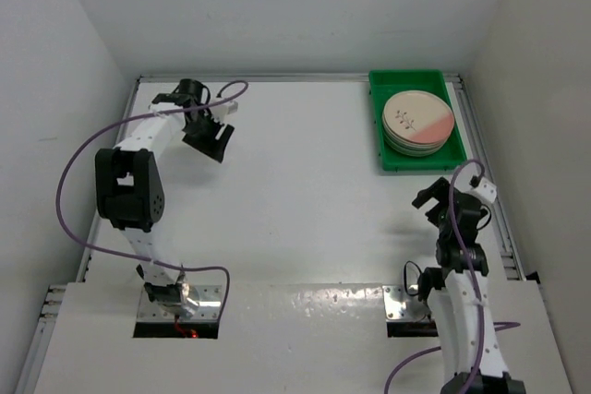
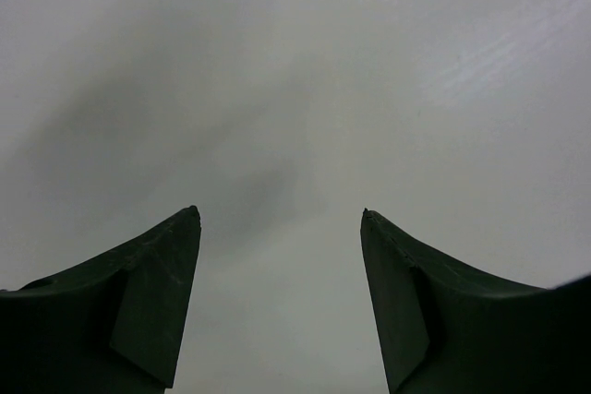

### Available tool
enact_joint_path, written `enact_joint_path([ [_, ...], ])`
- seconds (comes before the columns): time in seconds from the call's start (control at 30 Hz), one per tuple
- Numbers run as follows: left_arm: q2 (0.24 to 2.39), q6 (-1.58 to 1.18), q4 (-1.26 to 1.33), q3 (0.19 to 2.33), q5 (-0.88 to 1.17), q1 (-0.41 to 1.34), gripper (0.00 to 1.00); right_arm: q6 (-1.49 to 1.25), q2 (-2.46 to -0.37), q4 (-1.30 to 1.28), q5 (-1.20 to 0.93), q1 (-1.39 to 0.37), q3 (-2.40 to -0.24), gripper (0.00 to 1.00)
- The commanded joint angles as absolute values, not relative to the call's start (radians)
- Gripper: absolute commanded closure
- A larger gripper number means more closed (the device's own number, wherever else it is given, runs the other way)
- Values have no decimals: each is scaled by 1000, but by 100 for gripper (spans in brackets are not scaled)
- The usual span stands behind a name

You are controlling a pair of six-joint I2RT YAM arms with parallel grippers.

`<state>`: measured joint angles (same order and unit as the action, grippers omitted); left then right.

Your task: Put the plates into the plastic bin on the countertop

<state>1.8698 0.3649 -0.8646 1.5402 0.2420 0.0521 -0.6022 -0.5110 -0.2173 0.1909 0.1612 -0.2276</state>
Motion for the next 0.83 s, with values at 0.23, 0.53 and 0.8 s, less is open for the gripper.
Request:
enact_joint_path([
  [0.23, 1375, 689, -625, 973, 114, 91, 28, -837, -368, -281, 143, 164, -100, 0],
  [0.53, 1316, 407, -476, 764, 54, 91, 28, -753, -408, -291, 127, 163, -101, 0],
  [0.8, 1261, 388, -485, 729, -1, 109, 28, -693, -344, -259, 103, 163, -48, 0],
])
